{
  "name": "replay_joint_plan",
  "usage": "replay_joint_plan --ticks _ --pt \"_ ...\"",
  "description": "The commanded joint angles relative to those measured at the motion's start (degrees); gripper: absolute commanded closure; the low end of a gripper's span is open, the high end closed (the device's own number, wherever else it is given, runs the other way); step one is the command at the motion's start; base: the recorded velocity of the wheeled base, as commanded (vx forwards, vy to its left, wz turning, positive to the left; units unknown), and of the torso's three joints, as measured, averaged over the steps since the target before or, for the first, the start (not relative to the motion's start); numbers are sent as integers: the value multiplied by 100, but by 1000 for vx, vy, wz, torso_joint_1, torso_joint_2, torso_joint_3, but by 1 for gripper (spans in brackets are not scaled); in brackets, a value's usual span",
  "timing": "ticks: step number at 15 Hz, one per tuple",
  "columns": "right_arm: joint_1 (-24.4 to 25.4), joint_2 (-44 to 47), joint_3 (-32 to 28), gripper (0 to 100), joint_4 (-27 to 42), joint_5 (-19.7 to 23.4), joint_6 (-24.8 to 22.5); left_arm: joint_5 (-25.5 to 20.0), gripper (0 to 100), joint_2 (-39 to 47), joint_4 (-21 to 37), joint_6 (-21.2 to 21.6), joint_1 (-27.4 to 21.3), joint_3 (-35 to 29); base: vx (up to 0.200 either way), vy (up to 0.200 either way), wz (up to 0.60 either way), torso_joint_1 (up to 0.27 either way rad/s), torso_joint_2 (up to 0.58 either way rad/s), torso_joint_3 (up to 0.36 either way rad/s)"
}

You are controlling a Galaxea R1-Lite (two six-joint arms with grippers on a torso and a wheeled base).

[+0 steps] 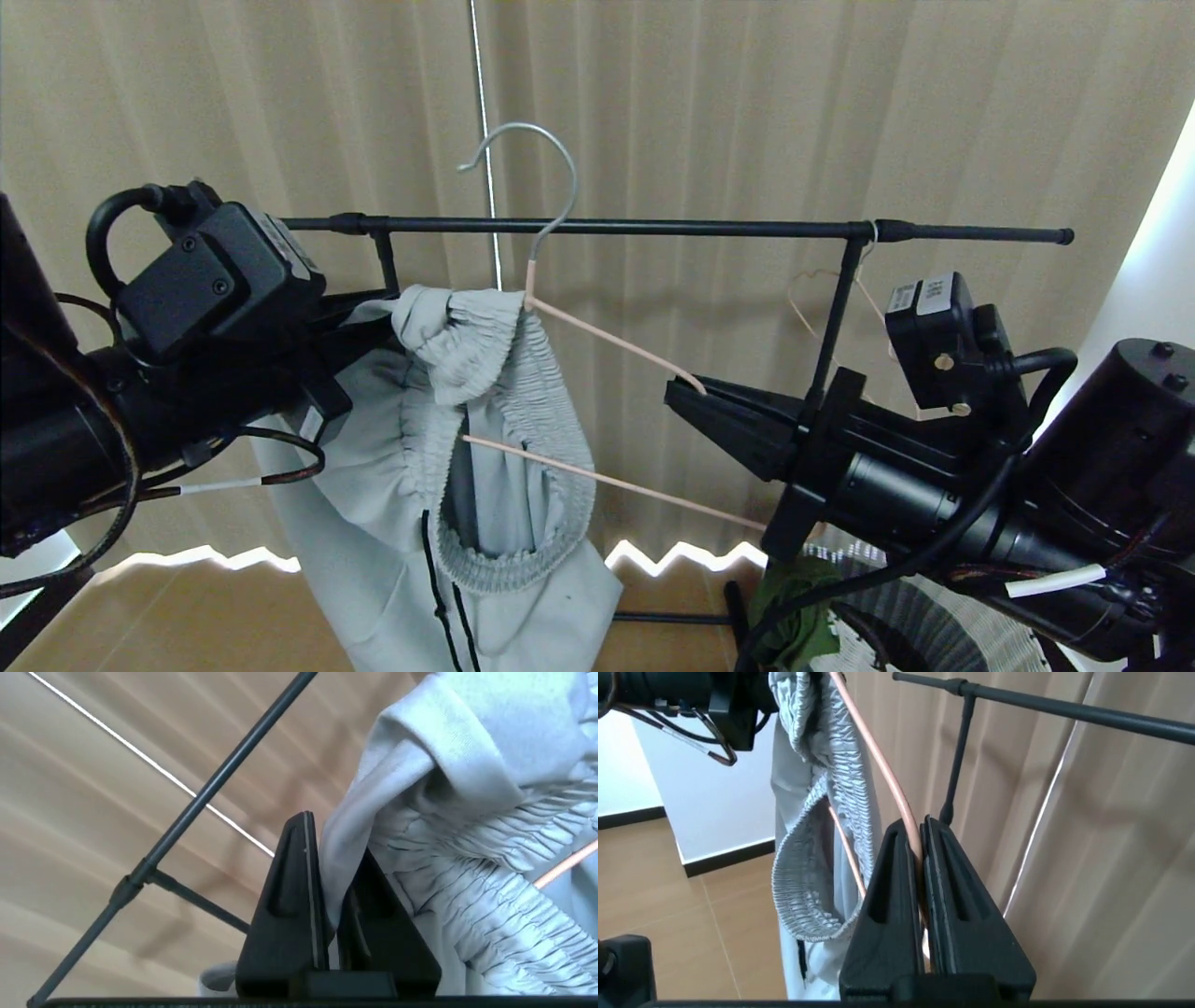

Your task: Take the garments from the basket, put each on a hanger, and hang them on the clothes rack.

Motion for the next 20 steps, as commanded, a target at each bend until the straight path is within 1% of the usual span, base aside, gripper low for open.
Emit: replay_joint_plan --ticks 1,2,4,6,8,9,10,11,12,13,14,15,16,17,18,20 --pt "4 -2 31 0 -4 1 -5 -30 100 -32 -3 -2 -8 98 0 0 0 0 0 0" --pt "4 -2 31 0 -4 1 -5 -30 100 -32 -3 -2 -8 98 0 0 0 0 0 0" --pt "-23 -11 -13 0 -13 -17 -102 252 100 -14 6 -19 98 98 0 0 0 0 0 0" --pt "-225 -64 83 0 -13 -34 -532 849 100 -32 6 -72 124 195 0 0 0 0 0 0" --pt "-462 -64 92 0 5 -34 -620 1342 100 -67 6 -266 142 300 0 0 0 0 0 0" --pt "-594 -55 110 0 14 -34 -664 1667 100 -120 6 -266 159 379 0 0 0 0 0 0" --pt "-647 -55 136 0 14 -34 -690 1816 100 -146 6 -257 177 423 0 0 0 0 0 0" --pt "-726 -29 268 0 14 -34 -840 2159 100 -208 6 -239 186 564 0 0 0 0 0 0" --pt "-734 -29 277 0 14 -34 -849 2168 100 -208 6 -239 186 564 0 0 0 0 0 0" --pt "-743 -37 470 0 -4 -43 -954 2282 100 -269 6 -257 186 661 0 0 0 0 0 0" --pt "-743 -46 549 0 5 -43 -963 2405 100 -296 6 -292 203 678 0 0 0 0 0 0" --pt "-717 -46 664 0 14 -25 -954 2484 100 -304 -3 -450 256 687 0 0 0 0 0 0" --pt "-682 -20 751 0 23 -25 -954 2493 100 -296 -3 -749 256 678 0 0 0 0 0 0" --pt "-594 42 848 0 23 -8 -945 2493 100 -278 6 -1434 230 678 0 0 0 0 0 0" --pt "-471 103 848 0 14 -8 -928 2502 100 -269 6 -1733 168 669 0 0 0 0 0 0" --pt "-190 235 778 0 14 -8 -901 2502 100 -287 -3 -2032 -16 590 0 0 0 0 0 0"
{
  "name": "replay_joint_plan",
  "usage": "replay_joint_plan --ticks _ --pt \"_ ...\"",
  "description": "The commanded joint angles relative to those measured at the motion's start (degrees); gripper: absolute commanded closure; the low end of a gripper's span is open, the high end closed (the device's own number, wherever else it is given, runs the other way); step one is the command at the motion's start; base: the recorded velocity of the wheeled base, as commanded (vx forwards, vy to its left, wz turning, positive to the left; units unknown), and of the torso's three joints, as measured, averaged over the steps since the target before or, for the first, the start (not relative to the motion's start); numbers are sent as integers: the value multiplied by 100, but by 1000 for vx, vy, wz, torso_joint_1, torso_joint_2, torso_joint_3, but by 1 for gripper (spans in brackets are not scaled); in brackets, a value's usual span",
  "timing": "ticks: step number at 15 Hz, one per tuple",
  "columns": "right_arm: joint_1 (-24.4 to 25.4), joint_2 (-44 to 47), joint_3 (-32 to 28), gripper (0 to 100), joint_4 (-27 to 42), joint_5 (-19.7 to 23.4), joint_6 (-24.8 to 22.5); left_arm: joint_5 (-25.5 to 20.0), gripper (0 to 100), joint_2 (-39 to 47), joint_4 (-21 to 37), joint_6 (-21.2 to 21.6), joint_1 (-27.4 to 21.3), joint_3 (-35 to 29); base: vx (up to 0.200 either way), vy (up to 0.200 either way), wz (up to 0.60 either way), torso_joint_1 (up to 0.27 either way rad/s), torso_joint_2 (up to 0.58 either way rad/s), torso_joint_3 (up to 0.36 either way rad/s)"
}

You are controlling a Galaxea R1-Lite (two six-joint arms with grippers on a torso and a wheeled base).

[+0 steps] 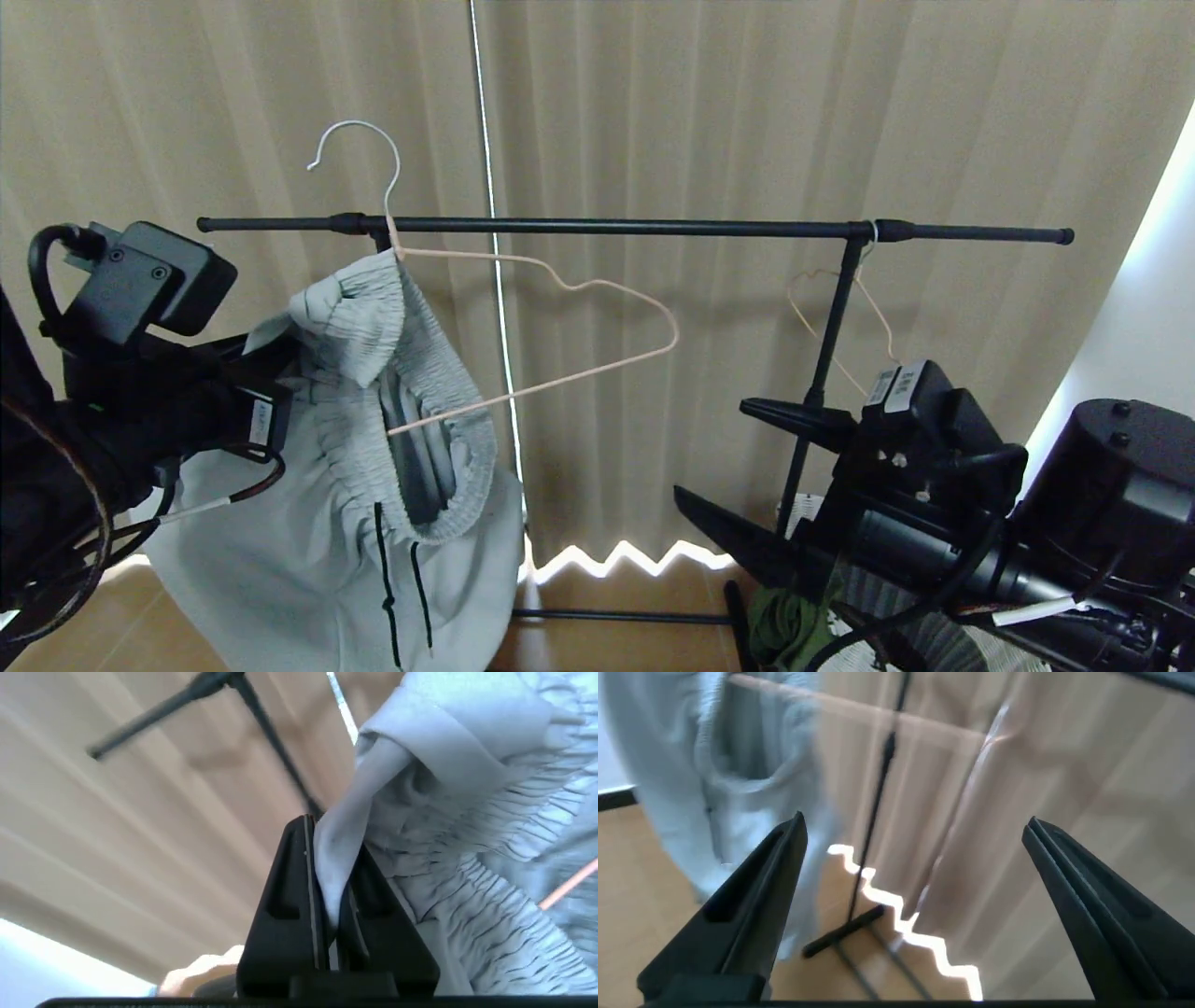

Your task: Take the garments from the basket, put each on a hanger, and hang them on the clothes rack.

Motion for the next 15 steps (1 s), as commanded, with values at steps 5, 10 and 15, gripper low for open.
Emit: replay_joint_plan --ticks 5,10,15 --pt "530 739 -730 0 -33 -129 387 -16 100 17 -6 -913 -1056 -448 0 0 0 0 0 0" --pt "530 1117 -1081 0 -42 -313 405 -16 100 -70 -6 -992 -1619 -501 0 0 0 0 0 0" --pt "530 1310 -1152 0 -218 -383 396 -16 100 -194 -6 -983 -1812 -492 0 0 0 0 0 0"
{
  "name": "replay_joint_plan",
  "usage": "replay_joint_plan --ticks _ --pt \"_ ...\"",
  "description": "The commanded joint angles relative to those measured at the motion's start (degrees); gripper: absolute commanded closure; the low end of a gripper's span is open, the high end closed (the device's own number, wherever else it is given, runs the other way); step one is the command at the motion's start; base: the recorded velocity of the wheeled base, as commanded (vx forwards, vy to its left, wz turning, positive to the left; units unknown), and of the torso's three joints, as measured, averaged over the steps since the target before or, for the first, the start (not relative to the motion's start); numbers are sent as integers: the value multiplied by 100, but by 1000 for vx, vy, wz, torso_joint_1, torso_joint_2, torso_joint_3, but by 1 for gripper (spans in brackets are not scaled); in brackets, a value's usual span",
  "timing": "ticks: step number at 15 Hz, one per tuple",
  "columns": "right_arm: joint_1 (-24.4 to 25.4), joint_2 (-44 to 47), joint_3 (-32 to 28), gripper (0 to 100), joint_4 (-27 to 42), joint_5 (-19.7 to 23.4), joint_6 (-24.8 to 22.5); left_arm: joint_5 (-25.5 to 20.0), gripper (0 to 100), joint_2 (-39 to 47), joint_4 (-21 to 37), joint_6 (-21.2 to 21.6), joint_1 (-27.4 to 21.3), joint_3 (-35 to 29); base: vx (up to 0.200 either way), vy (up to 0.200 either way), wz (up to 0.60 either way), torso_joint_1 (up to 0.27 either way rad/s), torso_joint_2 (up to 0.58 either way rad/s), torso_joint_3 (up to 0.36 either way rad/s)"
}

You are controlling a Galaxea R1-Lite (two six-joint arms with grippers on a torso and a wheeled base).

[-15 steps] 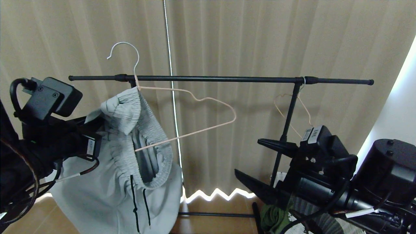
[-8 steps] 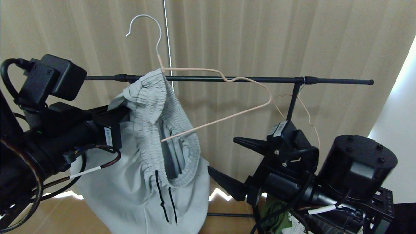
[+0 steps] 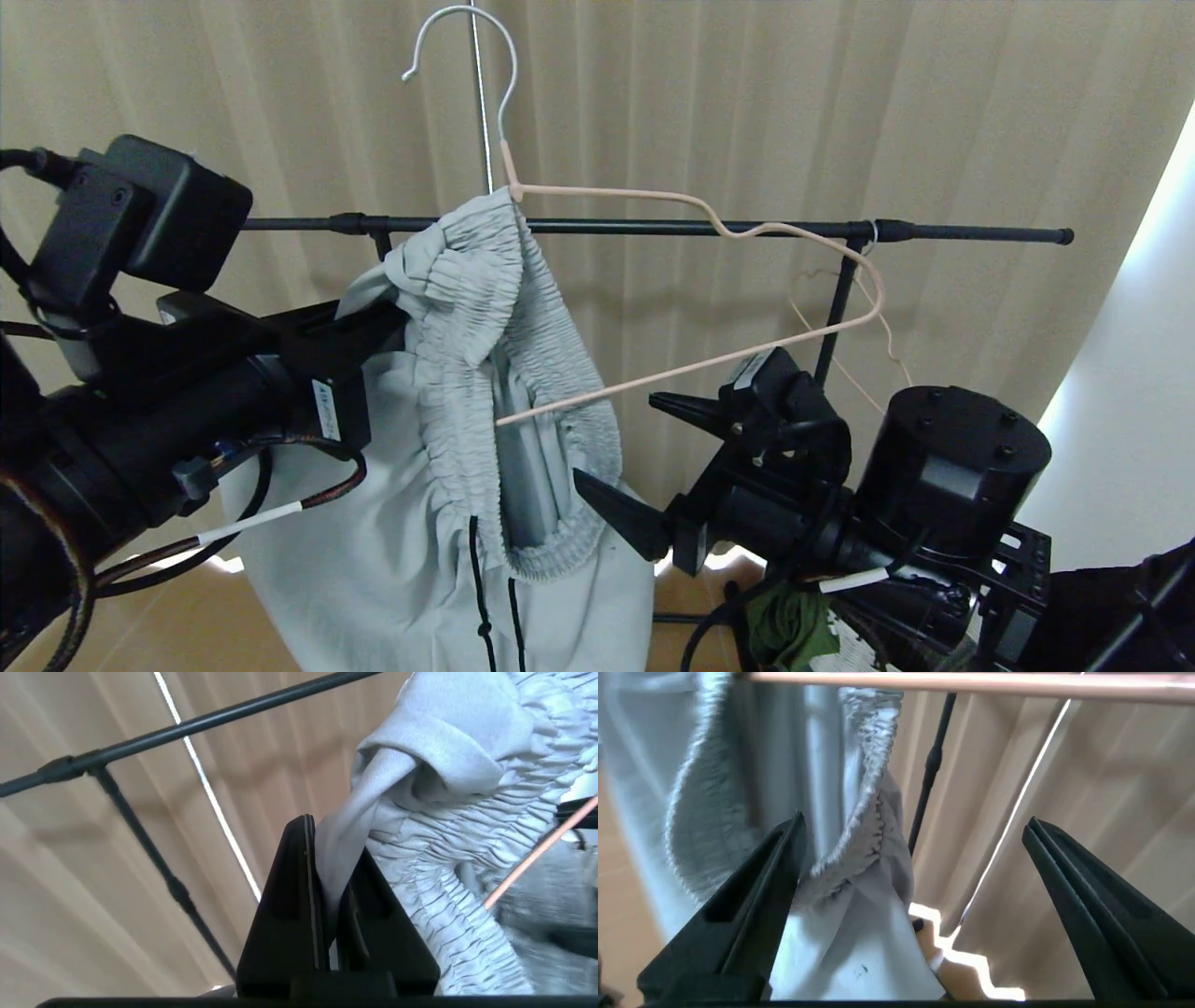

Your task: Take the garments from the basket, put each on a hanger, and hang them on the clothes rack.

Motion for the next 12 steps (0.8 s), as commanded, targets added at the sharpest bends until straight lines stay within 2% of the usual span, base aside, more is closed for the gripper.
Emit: replay_joint_plan --ticks 1,6,7,12 --pt "4 148 24 0 -85 -14 -6 3 100 -42 -3 8 -24 -9 0 0 0 0 0 0" --pt "4 192 59 0 -164 -14 -6 -5 100 -42 -3 26 -24 -27 0 0 0 0 0 0" --pt "-5 183 77 100 -164 -23 -6 -5 100 -51 -12 35 -24 -36 0 0 0 0 0 0" --pt "-13 78 77 100 -164 -225 -6 -5 100 -77 -12 70 3 -27 0 0 0 0 0 0"
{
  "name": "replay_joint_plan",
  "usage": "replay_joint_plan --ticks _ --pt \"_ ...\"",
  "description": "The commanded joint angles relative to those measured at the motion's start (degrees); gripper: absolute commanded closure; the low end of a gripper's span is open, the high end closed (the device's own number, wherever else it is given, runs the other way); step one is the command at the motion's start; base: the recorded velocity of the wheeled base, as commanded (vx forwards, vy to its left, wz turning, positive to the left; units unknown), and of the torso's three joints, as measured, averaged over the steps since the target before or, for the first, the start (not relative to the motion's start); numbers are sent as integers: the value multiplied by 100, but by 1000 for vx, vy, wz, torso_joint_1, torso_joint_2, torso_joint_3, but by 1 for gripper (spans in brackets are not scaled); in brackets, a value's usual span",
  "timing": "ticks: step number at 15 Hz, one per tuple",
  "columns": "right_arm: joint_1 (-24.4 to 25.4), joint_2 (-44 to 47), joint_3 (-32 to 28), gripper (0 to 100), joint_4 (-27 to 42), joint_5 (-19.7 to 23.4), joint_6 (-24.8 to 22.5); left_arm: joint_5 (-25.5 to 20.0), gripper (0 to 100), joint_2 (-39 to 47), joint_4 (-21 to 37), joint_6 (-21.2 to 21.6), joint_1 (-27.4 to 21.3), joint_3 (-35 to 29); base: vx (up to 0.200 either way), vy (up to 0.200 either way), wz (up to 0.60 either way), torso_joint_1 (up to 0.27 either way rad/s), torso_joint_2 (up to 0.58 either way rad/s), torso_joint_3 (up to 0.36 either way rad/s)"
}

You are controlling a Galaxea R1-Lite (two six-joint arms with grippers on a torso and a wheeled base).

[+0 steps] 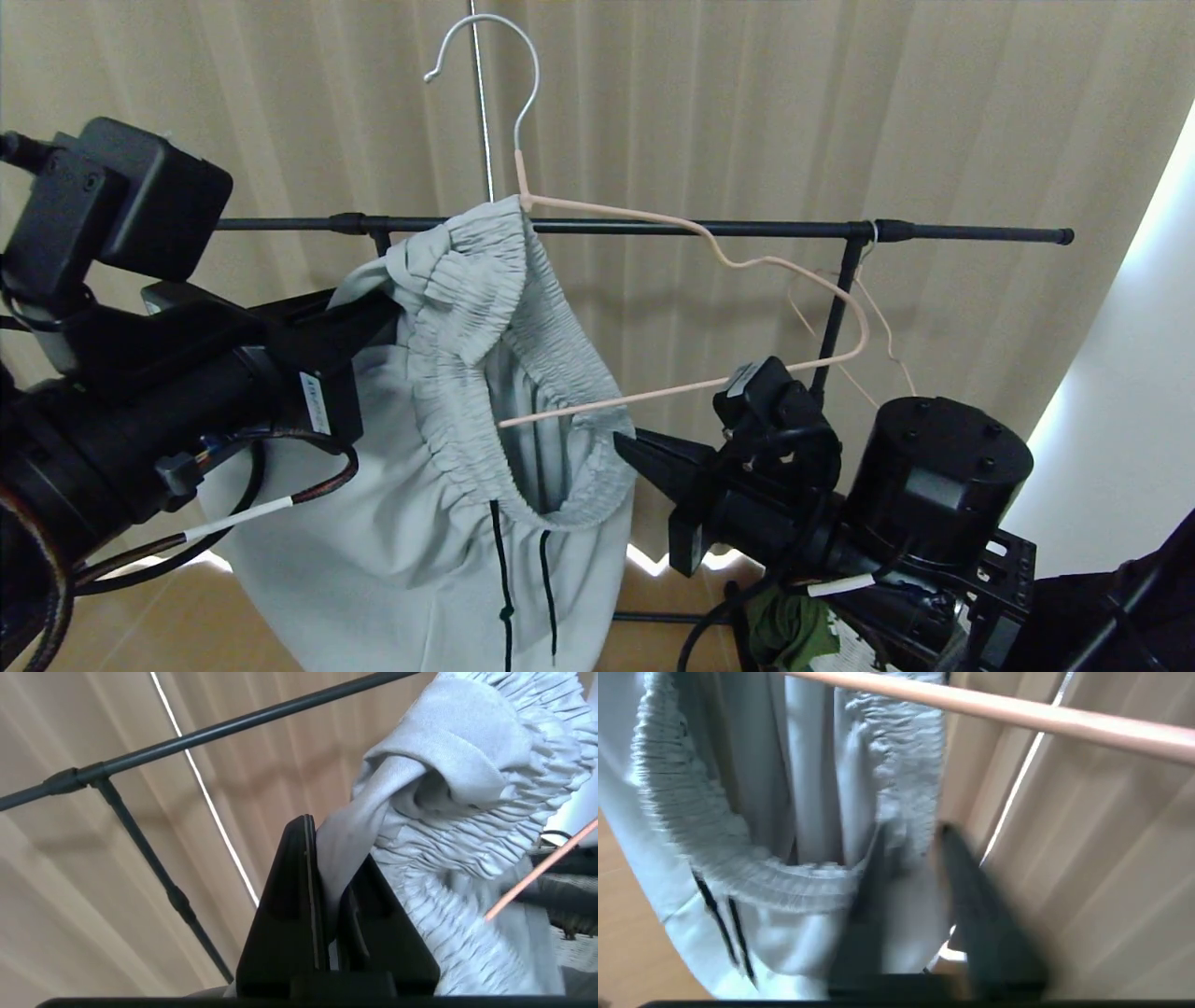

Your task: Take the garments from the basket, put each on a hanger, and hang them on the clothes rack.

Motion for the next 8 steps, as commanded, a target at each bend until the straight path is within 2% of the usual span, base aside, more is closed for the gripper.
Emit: replay_joint_plan --ticks 1,4,5,8 --pt "-40 -84 0 100 -2 -31 -1 12 100 -8 -3 5 23 20 0 0 0 0 0 0" --pt "-313 -234 0 100 -2 -31 -19 21 100 -8 5 155 374 37 0 0 0 0 0 0" --pt "-603 -357 0 100 16 -31 -28 12 100 -8 5 383 717 64 0 0 0 0 0 0" --pt "-1148 -418 -26 100 16 -31 -37 12 100 -17 5 577 937 151 0 0 0 0 0 0"
